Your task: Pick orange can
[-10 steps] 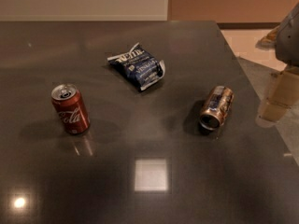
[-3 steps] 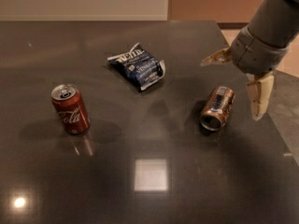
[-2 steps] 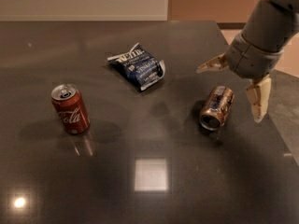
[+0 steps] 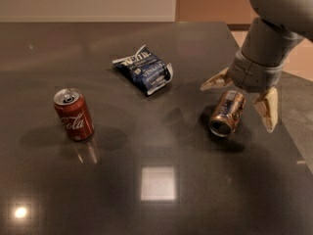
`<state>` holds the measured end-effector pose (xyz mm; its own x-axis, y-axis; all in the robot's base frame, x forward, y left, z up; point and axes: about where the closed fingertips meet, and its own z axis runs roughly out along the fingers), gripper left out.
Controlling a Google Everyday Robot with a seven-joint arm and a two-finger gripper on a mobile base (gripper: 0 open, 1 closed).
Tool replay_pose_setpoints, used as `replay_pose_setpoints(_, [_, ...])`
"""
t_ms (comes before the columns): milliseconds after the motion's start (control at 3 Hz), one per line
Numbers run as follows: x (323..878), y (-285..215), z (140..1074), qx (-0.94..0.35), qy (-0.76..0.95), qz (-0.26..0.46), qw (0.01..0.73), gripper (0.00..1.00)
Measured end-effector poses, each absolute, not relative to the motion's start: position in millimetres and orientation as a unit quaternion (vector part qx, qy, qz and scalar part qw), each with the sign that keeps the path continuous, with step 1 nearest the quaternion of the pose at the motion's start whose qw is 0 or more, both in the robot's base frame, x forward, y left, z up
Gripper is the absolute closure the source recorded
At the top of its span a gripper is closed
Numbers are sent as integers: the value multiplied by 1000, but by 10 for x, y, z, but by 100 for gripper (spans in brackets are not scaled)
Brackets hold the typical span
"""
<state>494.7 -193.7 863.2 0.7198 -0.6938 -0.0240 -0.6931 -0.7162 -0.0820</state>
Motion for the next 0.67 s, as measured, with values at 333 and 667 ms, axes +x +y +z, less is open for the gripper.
replay_pose_setpoints(333, [4963,-1952,8508,-936,352,-7,24,0])
replay_pose_setpoints(667, [4998,-1960,8408,-942,335,-7,7,0])
